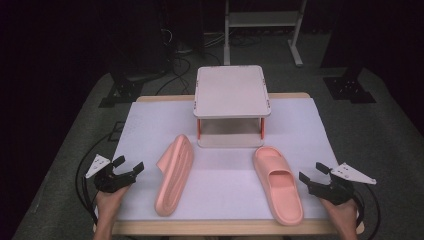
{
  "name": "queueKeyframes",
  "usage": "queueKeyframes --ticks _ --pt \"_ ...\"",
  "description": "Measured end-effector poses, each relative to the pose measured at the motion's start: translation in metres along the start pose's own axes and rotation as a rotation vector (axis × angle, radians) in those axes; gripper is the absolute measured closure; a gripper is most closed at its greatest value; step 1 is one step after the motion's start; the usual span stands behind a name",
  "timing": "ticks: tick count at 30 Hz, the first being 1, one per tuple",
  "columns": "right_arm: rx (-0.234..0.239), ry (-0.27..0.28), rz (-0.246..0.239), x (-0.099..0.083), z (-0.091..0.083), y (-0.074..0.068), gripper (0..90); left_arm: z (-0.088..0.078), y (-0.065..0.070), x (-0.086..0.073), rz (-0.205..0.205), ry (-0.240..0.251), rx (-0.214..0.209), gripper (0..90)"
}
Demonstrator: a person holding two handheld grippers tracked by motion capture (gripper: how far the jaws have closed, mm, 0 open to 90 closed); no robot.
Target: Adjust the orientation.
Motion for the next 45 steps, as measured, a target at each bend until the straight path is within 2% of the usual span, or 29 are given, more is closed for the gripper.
queueKeyframes --ticks 7,18,25,28,33,35,40,43,45 --pt "-0.005 0.008 0.006 -0.002 -0.004 0.002 20.8 0.001 0.003 -0.001 0.011 -0.011 -0.004 7.2" --pt "-0.01 0.011 -0.01 0.0 -0.004 -0.003 20.6 0.003 0.01 -0.003 0.034 -0.039 -0.052 7.6" --pt "-0.006 0.012 -0.02 0.001 -0.004 -0.005 20.4 0.007 0.017 -0.004 0.069 -0.067 -0.064 7.6" --pt "-0.005 0.014 -0.017 0.001 -0.005 -0.006 20.3 0.009 0.021 -0.004 0.088 -0.085 -0.065 7.6" --pt "-0.004 0.018 -0.02 0.001 -0.005 -0.006 20.3 0.017 0.028 -0.006 0.117 -0.149 -0.059 8.3" --pt "-0.004 0.019 -0.023 0.002 -0.005 -0.007 20.3 0.021 0.029 -0.007 0.109 -0.168 -0.084 13.3" --pt "-0.002 0.017 -0.024 0.002 -0.004 -0.008 20.3 0.03 0.037 -0.006 0.125 -0.215 -0.102 21.6" --pt "-0.001 0.019 -0.024 0.002 -0.004 -0.008 20.2 0.033 0.039 -0.007 0.128 -0.225 -0.108 26.1" --pt "0.001 0.02 -0.027 0.003 -0.004 -0.009 20.3 0.038 0.041 -0.006 0.117 -0.241 -0.123 32.6"
Point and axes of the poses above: each handheld gripper's, and its own axes: z roughly forward along the jaws, x roughly out of its top, y roughly to its right, the point moved 2 cm from there along z, roughly forward along the jaws, and after that the axes turned 10 degrees about -y, right-handed, at the moved point
